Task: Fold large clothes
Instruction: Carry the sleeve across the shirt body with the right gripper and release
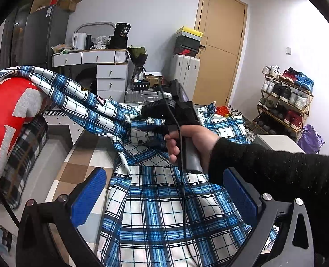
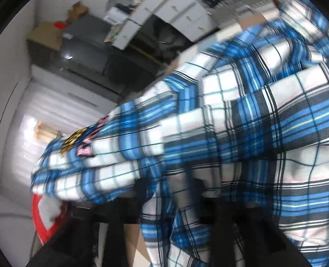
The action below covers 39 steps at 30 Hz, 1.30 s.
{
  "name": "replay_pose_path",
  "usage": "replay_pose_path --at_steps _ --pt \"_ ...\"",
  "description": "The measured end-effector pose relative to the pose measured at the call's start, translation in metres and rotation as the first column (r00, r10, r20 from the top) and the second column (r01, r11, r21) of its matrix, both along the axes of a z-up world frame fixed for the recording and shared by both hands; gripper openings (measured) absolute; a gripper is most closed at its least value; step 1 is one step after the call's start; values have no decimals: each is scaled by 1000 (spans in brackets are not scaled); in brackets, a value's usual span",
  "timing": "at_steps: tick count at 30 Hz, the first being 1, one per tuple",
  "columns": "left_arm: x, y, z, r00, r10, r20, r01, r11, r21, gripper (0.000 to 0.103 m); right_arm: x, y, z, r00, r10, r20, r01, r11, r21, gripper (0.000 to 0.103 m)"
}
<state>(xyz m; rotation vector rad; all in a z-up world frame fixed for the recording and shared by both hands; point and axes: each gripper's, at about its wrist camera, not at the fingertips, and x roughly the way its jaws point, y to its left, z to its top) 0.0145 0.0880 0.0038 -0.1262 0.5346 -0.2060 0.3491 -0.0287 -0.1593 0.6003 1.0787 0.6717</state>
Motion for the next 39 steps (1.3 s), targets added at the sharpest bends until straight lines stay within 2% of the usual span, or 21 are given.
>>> replay_pose_path --at_steps 1,4,7,9,10,14,18,21,22,24,26,28,31,32,33,35,37,38,39 --pt "0 1 1 1000 -5 2 5 1000 -5 102 -9 -9 8 999 -1 35 1 1000 16 88" --pt "-1 0 2 1000 -16 15 16 1000 -2 102 -31 -46 33 993 5 122 -17 995 100 95" --pt "1 -3 0 1000 -19 14 19 1000 11 102 -60 -89 54 986 -43 162 24 993 118 102" --pt "2 -5 -1 1000 -15 7 15 1000 17 102 -78 -121 68 976 -80 200 67 995 72 103" --pt "3 -6 -2 1000 -13 4 13 1000 19 102 -83 -124 73 972 -87 219 79 996 45 103" --pt "3 -11 -4 1000 -6 -7 6 1000 29 102 -107 -171 85 957 -119 266 163 975 -149 103" --pt "2 -19 -8 1000 -4 -10 4 998 66 102 -94 -232 72 965 -173 198 228 925 -303 103" --pt "4 -26 -11 1000 -7 -13 8 994 106 102 -82 -265 66 969 -195 152 235 917 -323 103" --pt "5 -28 -12 1000 -6 -16 8 993 116 102 -80 -272 69 968 -194 161 240 903 -356 103" --pt "8 -30 -15 1000 -3 -27 7 990 141 102 -77 -281 73 968 -154 196 232 845 -482 103" --pt "10 -30 -17 999 -2 -38 7 988 152 102 -82 -281 74 974 -52 220 179 771 -611 103" --pt "11 -29 -19 999 -2 -49 10 988 157 102 -88 -281 72 976 41 216 131 680 -722 103" --pt "13 -32 -19 998 -5 -64 15 988 156 102 -99 -285 60 971 132 200 94 557 -825 102" --pt "14 -32 -19 997 -9 -71 20 988 151 102 -99 -286 55 971 150 186 79 535 -841 100" --pt "14 -34 -19 997 -13 -75 24 989 147 102 -97 -285 49 972 163 171 59 533 -844 97" --pt "14 -38 -20 997 -15 -78 27 988 150 102 -92 -281 40 972 185 145 26 530 -848 84" --pt "13 -43 -21 997 -18 -80 32 985 171 102 -86 -281 27 974 187 125 12 511 -859 78" --pt "12 -46 -22 996 -22 -82 36 983 180 102 -82 -282 22 977 182 109 -1 519 -855 64" --pt "12 -48 -22 996 -23 -82 38 982 187 102 -76 -283 16 978 184 94 -20 537 -843 56"
